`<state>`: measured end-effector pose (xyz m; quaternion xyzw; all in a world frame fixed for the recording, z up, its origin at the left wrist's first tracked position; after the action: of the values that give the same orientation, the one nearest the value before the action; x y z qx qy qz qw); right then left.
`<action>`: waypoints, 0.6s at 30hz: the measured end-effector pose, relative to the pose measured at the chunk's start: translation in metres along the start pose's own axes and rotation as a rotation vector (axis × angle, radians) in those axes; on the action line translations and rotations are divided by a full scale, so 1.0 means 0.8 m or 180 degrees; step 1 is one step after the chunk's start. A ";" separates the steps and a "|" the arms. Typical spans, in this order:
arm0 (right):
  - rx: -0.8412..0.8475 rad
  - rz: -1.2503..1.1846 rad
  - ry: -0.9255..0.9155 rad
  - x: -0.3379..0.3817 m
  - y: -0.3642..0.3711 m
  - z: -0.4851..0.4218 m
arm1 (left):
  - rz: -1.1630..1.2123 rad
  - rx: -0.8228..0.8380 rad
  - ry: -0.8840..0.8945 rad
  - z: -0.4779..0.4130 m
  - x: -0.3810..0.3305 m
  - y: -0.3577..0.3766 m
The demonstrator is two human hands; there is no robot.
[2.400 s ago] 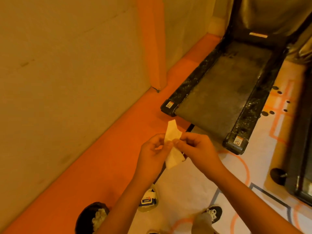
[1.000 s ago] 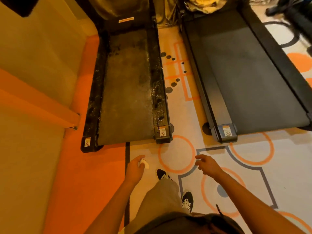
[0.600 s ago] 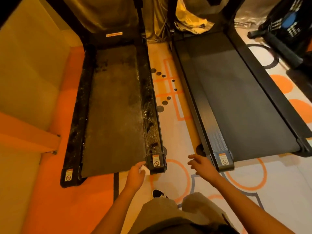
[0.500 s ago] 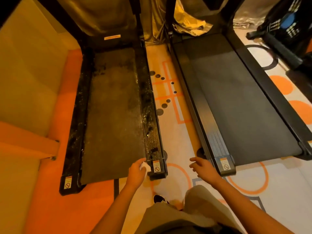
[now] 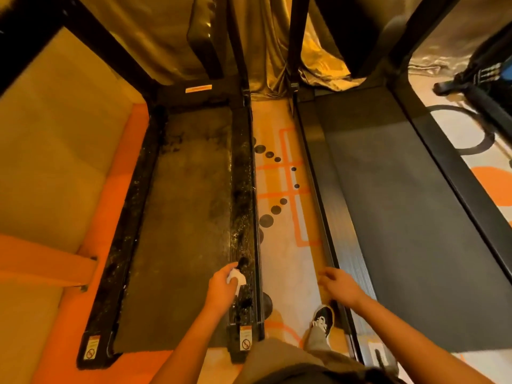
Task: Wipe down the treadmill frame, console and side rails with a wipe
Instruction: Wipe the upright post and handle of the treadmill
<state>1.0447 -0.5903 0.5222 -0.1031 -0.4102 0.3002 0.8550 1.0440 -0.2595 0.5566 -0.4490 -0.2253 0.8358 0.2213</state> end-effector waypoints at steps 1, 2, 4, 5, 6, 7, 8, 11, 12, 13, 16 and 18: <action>-0.0002 -0.0011 -0.0076 0.016 -0.018 -0.016 | -0.0040 0.0023 -0.0023 -0.008 -0.005 0.005; 0.0002 -0.0035 -0.0130 0.030 -0.034 -0.032 | -0.0081 0.0039 -0.0048 -0.015 -0.011 0.009; -0.0019 -0.0120 -0.0270 0.059 -0.061 -0.060 | -0.0152 0.0034 -0.0067 -0.031 -0.020 0.013; -0.0034 -0.0163 -0.0344 0.074 -0.071 -0.074 | -0.0186 0.0026 -0.0081 -0.041 -0.026 0.013; -0.0043 -0.0210 -0.0411 0.091 -0.082 -0.085 | -0.0208 0.0017 -0.0091 -0.051 -0.034 0.011; -0.0055 -0.0276 -0.0468 0.107 -0.092 -0.096 | -0.0203 0.0004 -0.0100 -0.063 -0.043 0.008; -0.0068 -0.0362 -0.0487 0.124 -0.102 -0.107 | -0.0186 -0.0005 -0.0099 -0.076 -0.053 0.005; -0.0026 -0.0559 -0.0488 0.158 -0.118 -0.148 | -0.0102 -0.0107 -0.0074 -0.118 -0.086 -0.010; -0.0004 -0.0577 -0.0459 0.167 -0.120 -0.162 | -0.0073 -0.0147 -0.0050 -0.134 -0.101 -0.015; 0.0018 -0.0588 -0.0423 0.173 -0.121 -0.179 | -0.0037 -0.0177 -0.0014 -0.151 -0.116 -0.021; 0.0176 -0.0466 -0.0258 0.191 -0.121 -0.233 | 0.0109 -0.0260 0.0127 -0.210 -0.165 -0.045; 0.0257 -0.0403 -0.0198 0.211 -0.127 -0.272 | 0.0245 -0.0359 0.0235 -0.250 -0.195 -0.073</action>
<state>1.3360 -0.5554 0.5337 -0.0331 -0.4298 0.2649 0.8625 1.3012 -0.2666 0.5925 -0.4996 -0.2462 0.8126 0.1715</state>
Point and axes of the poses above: each hand's wrist, its own z-axis away from the middle knuckle, its own y-axis out of the palm, x = y × z, the point moved 10 cm from there along -z, towards the middle knuckle, and after that the axes turned 1 degree about -z, right-handed, at the moved point
